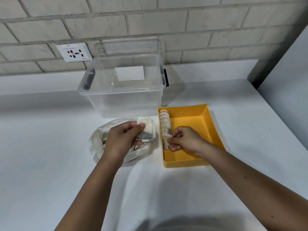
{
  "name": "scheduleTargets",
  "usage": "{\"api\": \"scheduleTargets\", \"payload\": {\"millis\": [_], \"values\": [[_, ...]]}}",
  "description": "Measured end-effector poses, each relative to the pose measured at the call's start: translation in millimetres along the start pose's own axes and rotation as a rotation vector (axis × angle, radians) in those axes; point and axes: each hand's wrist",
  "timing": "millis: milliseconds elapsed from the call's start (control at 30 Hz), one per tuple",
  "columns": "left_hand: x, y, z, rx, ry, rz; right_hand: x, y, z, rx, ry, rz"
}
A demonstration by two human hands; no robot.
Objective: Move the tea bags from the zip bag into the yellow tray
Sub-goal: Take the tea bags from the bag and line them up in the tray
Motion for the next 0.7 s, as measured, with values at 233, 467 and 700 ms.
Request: {"api": "scheduleTargets", "payload": {"millis": [233, 467, 700], "values": [[-3, 0, -6, -0.004, 0.031, 0.001, -19, 37, -4, -0.122, -0.250, 0.399], [-8, -3, -14, -0.041, 0.056, 0.005, -36, 56, -23, -0.133, -0.215, 0.464], [-16, -5, -18, -0.070, 0.103, 0.010, -36, 58, -23, -0.014, -0.225, 0.436]]}}
Point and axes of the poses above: each hand's wrist, its own x-axis towards the middle knuckle, its own z-axis out of the back of the hand, y = z × x, and after that the axes turned 12 degrees about z, right-handed
